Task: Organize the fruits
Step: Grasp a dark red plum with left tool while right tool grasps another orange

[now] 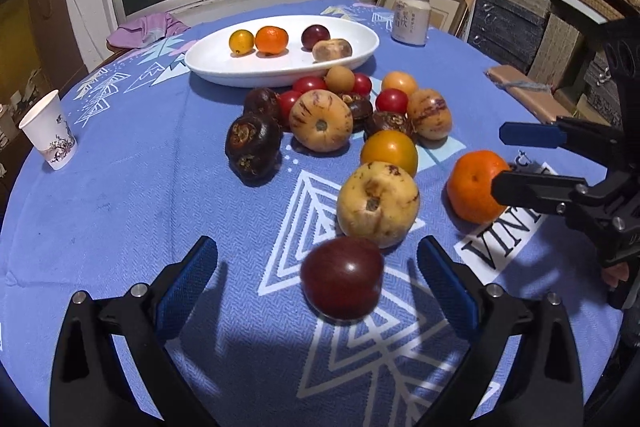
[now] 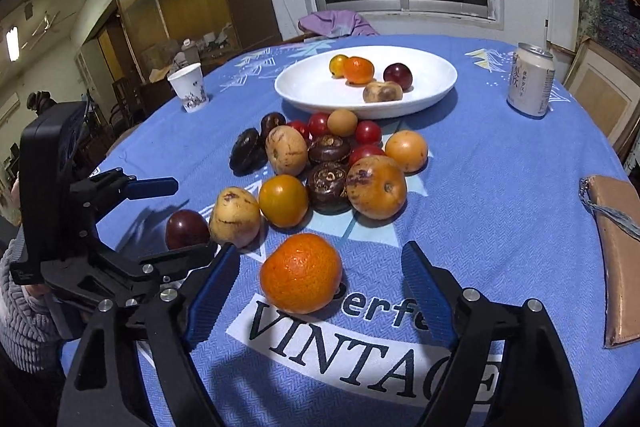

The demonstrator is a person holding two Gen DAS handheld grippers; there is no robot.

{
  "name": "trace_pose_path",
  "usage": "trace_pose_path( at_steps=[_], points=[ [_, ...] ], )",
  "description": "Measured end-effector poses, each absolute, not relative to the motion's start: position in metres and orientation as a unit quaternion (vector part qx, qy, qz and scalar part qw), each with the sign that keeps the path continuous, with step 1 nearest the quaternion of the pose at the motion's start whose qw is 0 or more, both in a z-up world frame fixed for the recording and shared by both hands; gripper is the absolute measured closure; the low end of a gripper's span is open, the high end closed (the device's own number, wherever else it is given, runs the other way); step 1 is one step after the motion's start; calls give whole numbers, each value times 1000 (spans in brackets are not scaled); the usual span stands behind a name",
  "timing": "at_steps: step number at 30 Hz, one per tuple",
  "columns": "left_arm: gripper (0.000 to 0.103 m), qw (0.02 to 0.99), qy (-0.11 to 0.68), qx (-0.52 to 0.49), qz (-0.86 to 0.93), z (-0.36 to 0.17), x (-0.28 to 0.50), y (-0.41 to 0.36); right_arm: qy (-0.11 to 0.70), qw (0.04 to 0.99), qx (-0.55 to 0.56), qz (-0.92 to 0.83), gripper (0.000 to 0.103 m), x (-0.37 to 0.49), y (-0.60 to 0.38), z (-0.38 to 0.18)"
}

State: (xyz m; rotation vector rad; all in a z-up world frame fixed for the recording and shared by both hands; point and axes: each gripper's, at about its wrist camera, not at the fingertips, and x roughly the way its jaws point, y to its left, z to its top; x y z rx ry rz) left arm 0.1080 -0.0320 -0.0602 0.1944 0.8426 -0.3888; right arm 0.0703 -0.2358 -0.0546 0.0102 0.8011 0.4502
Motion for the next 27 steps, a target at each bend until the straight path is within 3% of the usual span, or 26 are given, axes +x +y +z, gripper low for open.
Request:
trace_pose_path(
  at_steps=[4, 5, 7, 9, 11, 13, 14, 20, 27],
  points=[
    [6, 887, 409, 97, -192, -62, 107, -34, 401, 891, -1, 212, 19, 75, -234, -59],
    [16, 886, 408, 97, -195, -62, 106, -34, 405, 890, -4, 210, 19, 76, -232, -60],
    [35, 883, 414, 95, -201, -63, 107, -35, 414, 886, -12, 210, 25, 78, -228, -63],
    [37, 879, 421, 88, -204, -66, 109, -34, 425, 880, -19, 212, 34, 81, -224, -66],
    [38, 880, 420, 86, -204, -66, 109, -34, 431, 875, -22, 218, 35, 82, -222, -68],
    [43, 880, 418, 88, -208, -65, 108, -36, 433, 870, -26, 235, 53, 81, -217, -69],
    [46, 879, 418, 89, -210, -65, 108, -37, 429, 868, -32, 247, 56, 79, -213, -68],
    [62, 879, 417, 87, -215, -63, 101, -37, 430, 869, -23, 244, 56, 80, -217, -68],
    [64, 877, 424, 55, -219, -59, 95, -24, 431, 870, -7, 240, 57, 82, -224, -68]
  ],
)
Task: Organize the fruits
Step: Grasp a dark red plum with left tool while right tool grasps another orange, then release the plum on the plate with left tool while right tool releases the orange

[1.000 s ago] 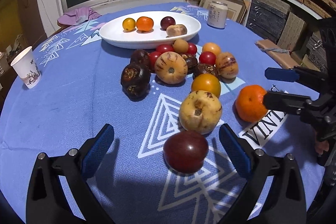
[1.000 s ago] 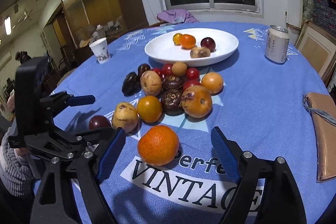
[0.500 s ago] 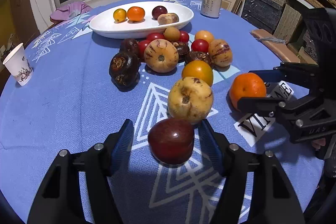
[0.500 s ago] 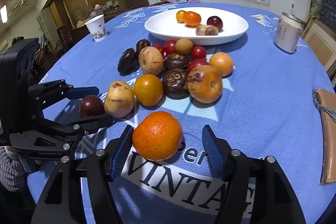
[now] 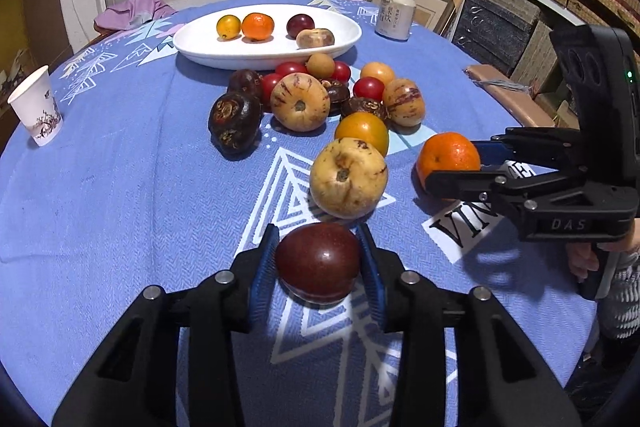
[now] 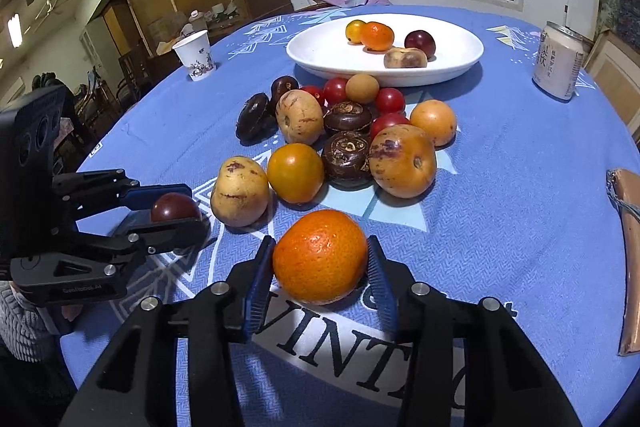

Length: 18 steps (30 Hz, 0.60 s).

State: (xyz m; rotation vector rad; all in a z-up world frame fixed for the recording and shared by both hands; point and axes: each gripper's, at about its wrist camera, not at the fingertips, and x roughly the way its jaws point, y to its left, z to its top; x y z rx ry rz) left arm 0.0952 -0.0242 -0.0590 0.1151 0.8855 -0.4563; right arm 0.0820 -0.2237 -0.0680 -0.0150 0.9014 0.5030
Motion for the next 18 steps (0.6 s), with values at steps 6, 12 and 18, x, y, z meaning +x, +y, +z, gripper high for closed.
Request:
trace_pose_path(
  at_steps=[6, 12, 18],
  points=[
    [59, 868, 445, 54, -216, -66, 99, -23, 432, 869, -4, 241, 57, 83, -225, -69],
    [64, 871, 441, 40, -214, -63, 98, -17, 433, 868, 2, 242, 57, 85, -225, -69],
    [64, 894, 399, 68, -194, -37, 98, -17, 428, 872, 14, 237, 57, 87, -230, -66]
  ],
)
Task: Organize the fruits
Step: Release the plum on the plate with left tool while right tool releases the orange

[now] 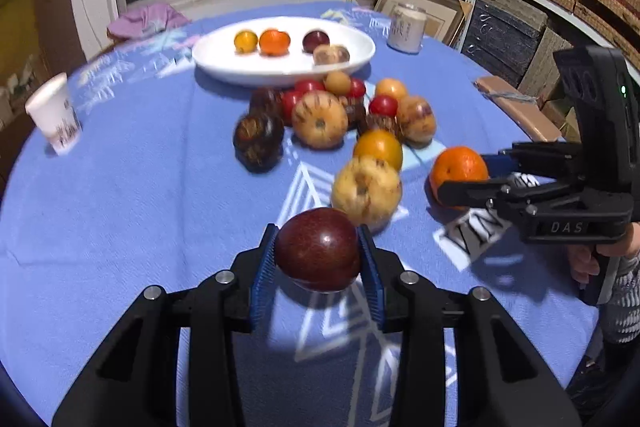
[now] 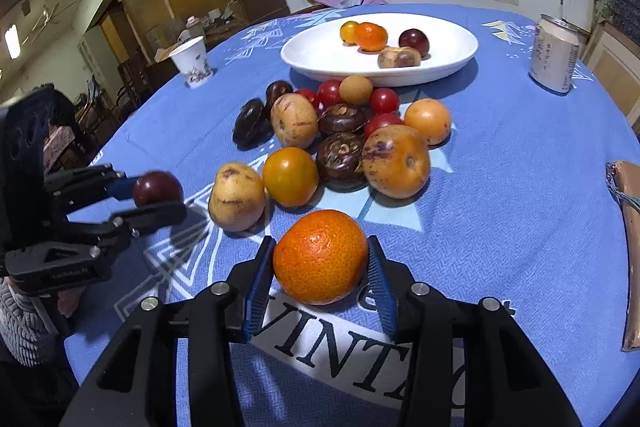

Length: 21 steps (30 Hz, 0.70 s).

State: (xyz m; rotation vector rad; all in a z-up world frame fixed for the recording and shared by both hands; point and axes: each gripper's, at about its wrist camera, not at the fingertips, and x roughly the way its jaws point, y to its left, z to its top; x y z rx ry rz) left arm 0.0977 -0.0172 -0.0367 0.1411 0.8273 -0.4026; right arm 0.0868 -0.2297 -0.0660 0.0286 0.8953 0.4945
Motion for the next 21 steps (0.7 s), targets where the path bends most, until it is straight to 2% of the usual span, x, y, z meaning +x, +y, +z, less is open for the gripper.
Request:
trace_pose_path(
  at_steps=[8, 12, 15, 21],
  points=[
    [63, 938, 310, 88, -129, 40, 189, -38, 341, 923, 44, 172, 57, 163, -252, 19],
    [63, 935, 333, 52, -110, 27, 247, -42, 349, 926, 57, 135, 57, 224, -247, 16],
    [63, 927, 362, 35, -95, 5, 282, -39, 381, 912, 81, 128, 57, 268, -242, -7],
    [62, 915, 393, 16, -89, -24, 316, -31, 409, 900, 80, 127, 57, 300, -229, -35]
  ],
)
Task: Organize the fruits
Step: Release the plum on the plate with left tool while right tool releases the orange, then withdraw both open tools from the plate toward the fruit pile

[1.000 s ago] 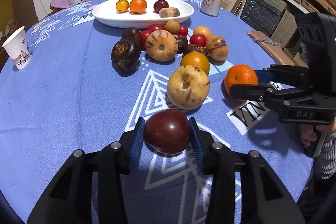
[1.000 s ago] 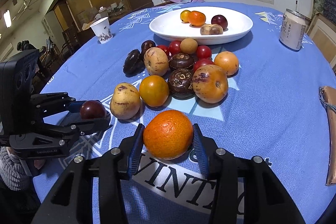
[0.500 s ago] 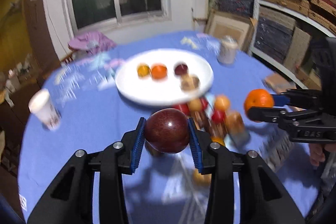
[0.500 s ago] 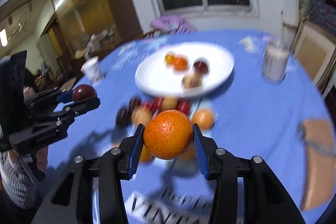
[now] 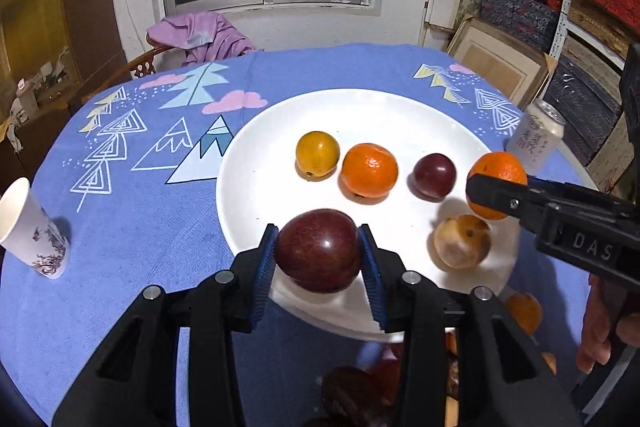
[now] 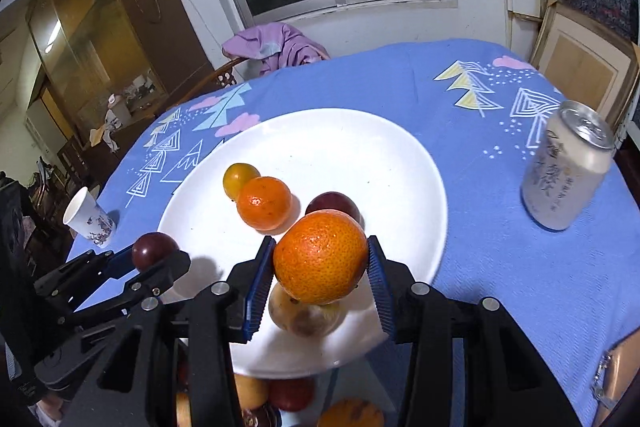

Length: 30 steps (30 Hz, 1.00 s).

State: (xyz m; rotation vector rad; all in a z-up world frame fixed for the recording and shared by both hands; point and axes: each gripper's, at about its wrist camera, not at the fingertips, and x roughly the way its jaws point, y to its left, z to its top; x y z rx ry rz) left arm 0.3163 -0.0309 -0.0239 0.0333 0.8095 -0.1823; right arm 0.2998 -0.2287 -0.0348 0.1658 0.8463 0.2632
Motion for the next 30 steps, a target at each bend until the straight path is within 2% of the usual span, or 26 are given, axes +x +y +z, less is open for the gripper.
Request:
trace_pose_path(
  at_steps=[2, 4, 5, 8, 12, 15, 17, 20, 22, 25, 27, 30],
  points=[
    [52, 917, 389, 15, -86, -26, 321, -30, 407, 901, 73, 131, 57, 303, -223, -35],
    [36, 921, 380, 15, -83, -26, 324, -30, 404, 902, 66, 134, 57, 304, -217, -35],
    [32, 922, 377, 18, -82, -26, 325, -31, 404, 903, 62, 136, 57, 305, -213, -36],
    [30, 921, 378, 31, -84, -29, 326, -35, 406, 901, 53, 143, 56, 306, -207, -41],
    [20, 920, 382, 35, -81, -33, 327, -36, 403, 903, 45, 144, 56, 307, -205, -40],
    [18, 920, 384, 26, -77, -31, 326, -31, 394, 907, 46, 141, 48, 303, -208, -34],
    [12, 920, 384, 18, -77, -26, 324, -27, 382, 911, 55, 143, 48, 297, -211, -22],
    [10, 925, 374, 6, -71, -13, 315, -18, 349, 922, 68, 154, 47, 278, -217, 6],
    [9, 928, 367, -5, -67, -4, 307, -11, 313, 932, 81, 166, 32, 254, -224, 33],
    [8, 932, 358, -20, -62, 5, 284, 4, 257, 945, 93, 178, 14, 212, -236, 62],
    [7, 933, 356, -23, -57, 3, 267, 14, 240, 950, 93, 177, 10, 189, -243, 65],
    [6, 928, 370, -15, -37, -14, 239, 26, 245, 953, 85, 159, 9, 156, -259, 40]
  ],
)
